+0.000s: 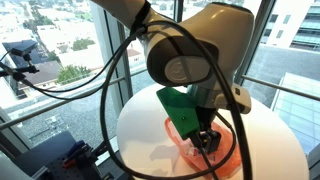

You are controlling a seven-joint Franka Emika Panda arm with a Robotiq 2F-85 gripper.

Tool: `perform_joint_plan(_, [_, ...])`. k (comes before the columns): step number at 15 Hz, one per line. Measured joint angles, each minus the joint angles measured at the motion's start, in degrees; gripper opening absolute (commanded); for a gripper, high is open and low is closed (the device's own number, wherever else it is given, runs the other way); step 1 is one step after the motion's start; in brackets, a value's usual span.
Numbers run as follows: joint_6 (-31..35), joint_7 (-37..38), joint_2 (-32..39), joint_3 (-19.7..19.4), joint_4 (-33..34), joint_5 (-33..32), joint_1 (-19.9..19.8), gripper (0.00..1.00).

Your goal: Remove the syrup bottle from the plastic bag

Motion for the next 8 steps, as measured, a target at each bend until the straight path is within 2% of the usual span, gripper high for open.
perform_joint_plan(8, [0.52,0.00,5.48,0.57,4.67,0.00,-0.11,1.00])
